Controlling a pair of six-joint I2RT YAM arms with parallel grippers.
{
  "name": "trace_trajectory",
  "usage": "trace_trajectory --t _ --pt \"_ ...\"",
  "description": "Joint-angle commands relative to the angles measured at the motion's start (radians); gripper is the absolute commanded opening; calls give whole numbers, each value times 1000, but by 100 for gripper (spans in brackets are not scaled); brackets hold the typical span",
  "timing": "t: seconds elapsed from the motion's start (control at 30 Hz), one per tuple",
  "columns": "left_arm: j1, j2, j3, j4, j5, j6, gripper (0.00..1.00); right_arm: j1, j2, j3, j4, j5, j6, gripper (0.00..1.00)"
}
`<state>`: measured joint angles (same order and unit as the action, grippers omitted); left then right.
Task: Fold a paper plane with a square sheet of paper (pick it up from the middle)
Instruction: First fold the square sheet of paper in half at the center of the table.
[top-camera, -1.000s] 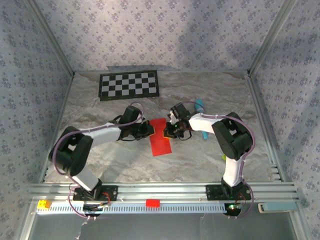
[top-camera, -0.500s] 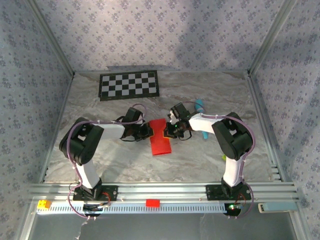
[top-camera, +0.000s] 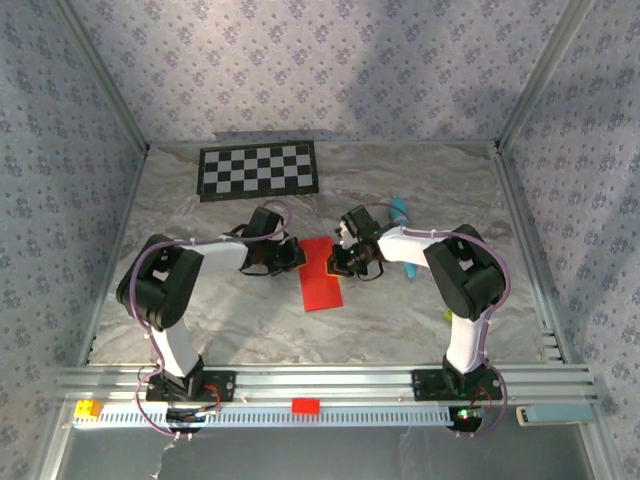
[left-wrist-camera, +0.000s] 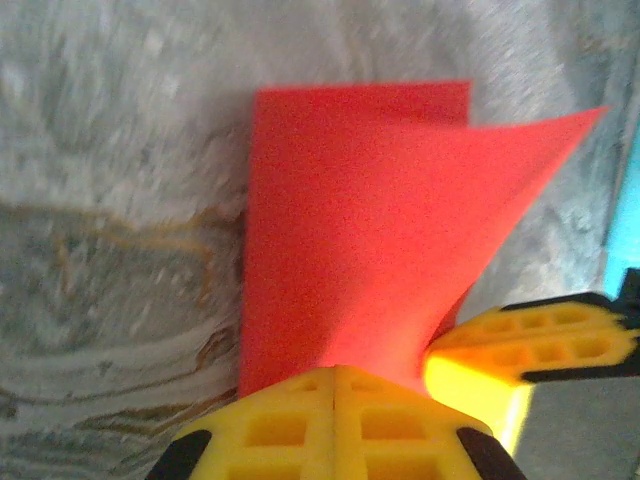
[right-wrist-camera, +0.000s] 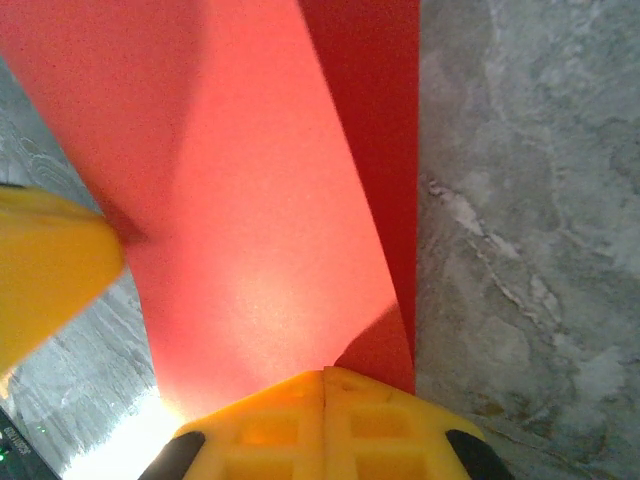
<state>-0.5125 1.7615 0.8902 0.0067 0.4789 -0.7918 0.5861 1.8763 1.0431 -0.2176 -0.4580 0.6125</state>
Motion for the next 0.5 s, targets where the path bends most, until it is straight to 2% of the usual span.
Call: trace_trajectory --t 0.0,0.17,0.33,0.47 --pt "13 24 56 -29 9 39 3 4 53 -51 -137 140 0 0" --pt "21 101 71 -20 23 44 3 5 56 -51 -138 140 1 0" --pt "23 123 33 -5 -25 51 2 6 58 -57 -131 143 3 0" --pt "33 126 31 -1 -19 44 2 5 58 -54 -134 142 1 0"
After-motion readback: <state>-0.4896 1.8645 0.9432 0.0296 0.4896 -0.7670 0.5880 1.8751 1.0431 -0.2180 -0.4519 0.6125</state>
